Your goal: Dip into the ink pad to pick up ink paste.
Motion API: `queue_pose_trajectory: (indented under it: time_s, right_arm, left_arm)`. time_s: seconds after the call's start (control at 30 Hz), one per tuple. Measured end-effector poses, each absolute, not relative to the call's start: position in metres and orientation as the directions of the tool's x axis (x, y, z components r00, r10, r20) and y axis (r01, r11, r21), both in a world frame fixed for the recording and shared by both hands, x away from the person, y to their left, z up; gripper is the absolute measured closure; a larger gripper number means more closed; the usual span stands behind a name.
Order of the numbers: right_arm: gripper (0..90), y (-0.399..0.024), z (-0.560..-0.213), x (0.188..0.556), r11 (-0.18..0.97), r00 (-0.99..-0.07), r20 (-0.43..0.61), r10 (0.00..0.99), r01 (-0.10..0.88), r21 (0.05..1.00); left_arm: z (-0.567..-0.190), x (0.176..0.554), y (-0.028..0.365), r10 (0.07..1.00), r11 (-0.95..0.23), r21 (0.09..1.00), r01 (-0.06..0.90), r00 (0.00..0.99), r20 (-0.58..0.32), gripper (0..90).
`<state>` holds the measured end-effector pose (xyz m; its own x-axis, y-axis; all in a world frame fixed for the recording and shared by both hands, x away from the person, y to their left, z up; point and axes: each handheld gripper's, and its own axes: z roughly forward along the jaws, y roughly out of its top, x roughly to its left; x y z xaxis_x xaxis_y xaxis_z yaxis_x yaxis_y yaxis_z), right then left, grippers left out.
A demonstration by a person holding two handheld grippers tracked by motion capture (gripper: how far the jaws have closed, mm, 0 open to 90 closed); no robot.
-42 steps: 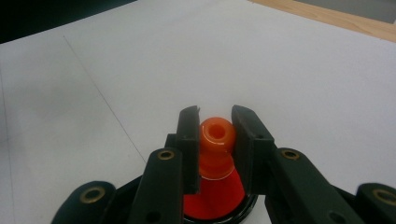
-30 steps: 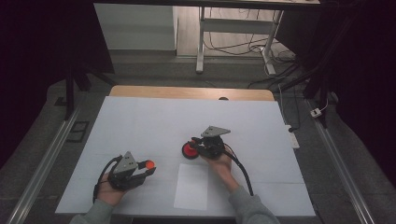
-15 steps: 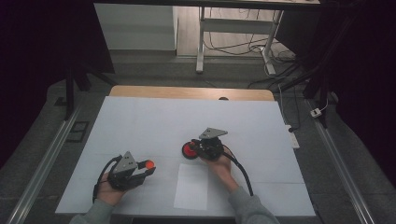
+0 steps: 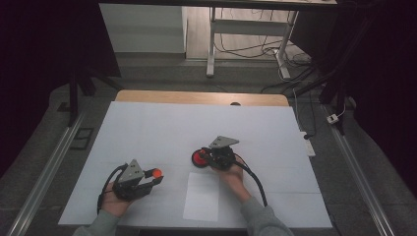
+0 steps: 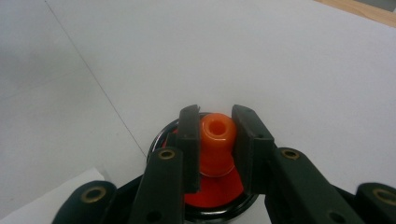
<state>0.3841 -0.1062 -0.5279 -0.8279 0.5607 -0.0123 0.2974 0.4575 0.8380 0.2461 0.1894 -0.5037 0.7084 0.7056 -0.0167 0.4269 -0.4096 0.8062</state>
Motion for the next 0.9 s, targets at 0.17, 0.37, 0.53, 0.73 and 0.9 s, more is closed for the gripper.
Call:
queue_pose_trajectory:
  time_s: [0.17, 0.37, 0.53, 0.73, 0.9]
  right_arm:
    - [72.7, -0.106, -0.528, 0.384, 0.457, -0.828, -0.016, 0.560, 0.293, 0.840]
    - [72.6, -0.107, -0.528, 0.385, 0.453, -0.823, -0.009, 0.568, 0.303, 0.839]
    - [72.4, -0.107, -0.526, 0.386, 0.437, -0.828, 0.015, 0.561, 0.311, 0.844]
    - [72.5, -0.112, -0.504, 0.379, 0.371, -0.832, 0.023, 0.554, 0.271, 0.888]
    - [72.5, -0.115, -0.495, 0.375, 0.360, -0.834, 0.026, 0.551, 0.265, 0.894]
  left_arm:
    - [-0.503, 0.246, 0.189, 0.706, -0.410, 0.807, 0.425, 0.708, -0.015, 65.6]
    - [-0.504, 0.246, 0.190, 0.706, -0.410, 0.806, 0.427, 0.708, -0.015, 65.6]
    - [-0.504, 0.247, 0.189, 0.707, -0.410, 0.805, 0.428, 0.707, -0.016, 65.6]
    - [-0.505, 0.248, 0.188, 0.705, -0.412, 0.803, 0.431, 0.709, -0.020, 65.6]
    - [-0.505, 0.247, 0.188, 0.704, -0.410, 0.805, 0.430, 0.710, -0.020, 65.6]
